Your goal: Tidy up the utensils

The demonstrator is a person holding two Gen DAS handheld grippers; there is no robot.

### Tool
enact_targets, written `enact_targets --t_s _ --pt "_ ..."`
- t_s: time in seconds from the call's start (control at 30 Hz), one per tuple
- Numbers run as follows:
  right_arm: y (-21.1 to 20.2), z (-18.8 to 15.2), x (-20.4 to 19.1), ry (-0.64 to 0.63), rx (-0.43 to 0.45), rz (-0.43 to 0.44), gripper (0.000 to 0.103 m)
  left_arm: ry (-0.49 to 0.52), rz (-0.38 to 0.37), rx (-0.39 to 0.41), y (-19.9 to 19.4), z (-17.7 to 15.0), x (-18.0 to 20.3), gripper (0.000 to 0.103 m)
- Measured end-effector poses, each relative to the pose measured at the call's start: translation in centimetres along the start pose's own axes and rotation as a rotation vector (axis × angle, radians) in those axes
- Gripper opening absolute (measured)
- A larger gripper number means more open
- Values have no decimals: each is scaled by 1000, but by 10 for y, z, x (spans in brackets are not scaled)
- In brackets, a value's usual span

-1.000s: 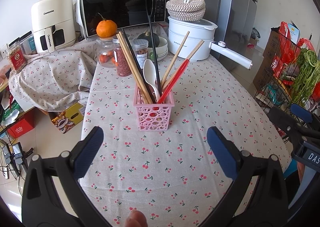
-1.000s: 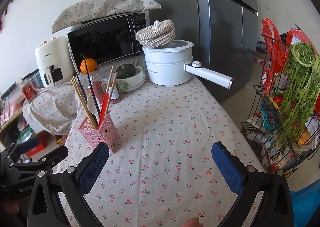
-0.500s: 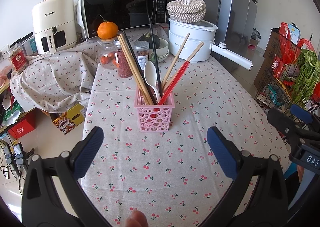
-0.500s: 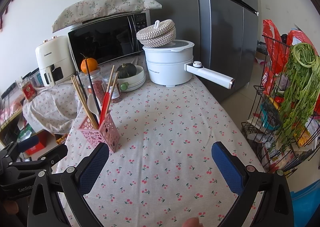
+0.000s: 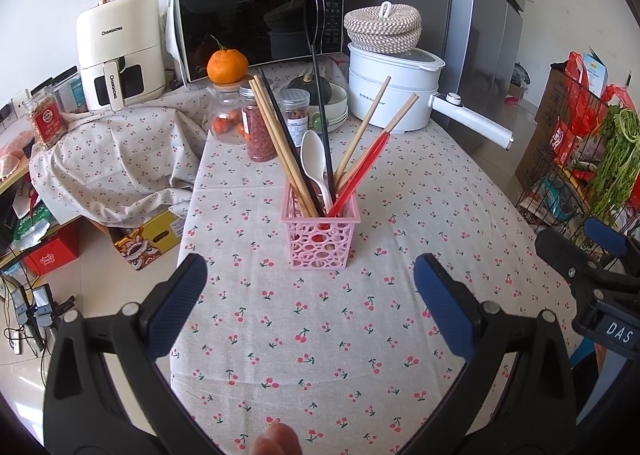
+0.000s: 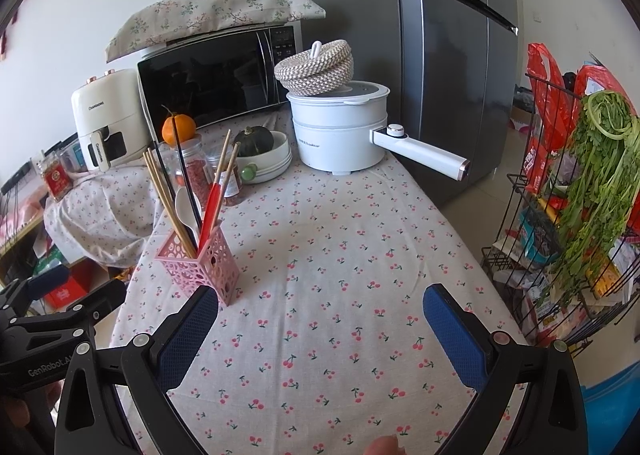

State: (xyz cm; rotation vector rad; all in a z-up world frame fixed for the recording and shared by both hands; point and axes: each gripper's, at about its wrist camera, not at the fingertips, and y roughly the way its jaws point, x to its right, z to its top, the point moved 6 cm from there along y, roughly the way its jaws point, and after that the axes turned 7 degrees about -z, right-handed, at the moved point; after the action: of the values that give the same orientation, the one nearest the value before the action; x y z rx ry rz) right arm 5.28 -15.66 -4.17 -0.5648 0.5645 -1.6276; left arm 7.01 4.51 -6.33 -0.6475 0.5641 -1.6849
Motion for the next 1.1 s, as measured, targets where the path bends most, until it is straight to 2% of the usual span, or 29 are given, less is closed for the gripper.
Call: enact_targets --t_s 0.27,0.57,0.97,1.1 --pt "1 0 -1 -1 -2 1 103 1 30 15 -2 0 -3 103" --pt "2 -3 -1 -6 -7 4 103 10 -1 40 -7 3 6 103" --pt "2 -6 -2 -10 -12 3 103 -13 17 27 -6 0 9 103" --pt "5 -8 -1 -13 -21 4 103 -56 -45 23 -6 0 8 103"
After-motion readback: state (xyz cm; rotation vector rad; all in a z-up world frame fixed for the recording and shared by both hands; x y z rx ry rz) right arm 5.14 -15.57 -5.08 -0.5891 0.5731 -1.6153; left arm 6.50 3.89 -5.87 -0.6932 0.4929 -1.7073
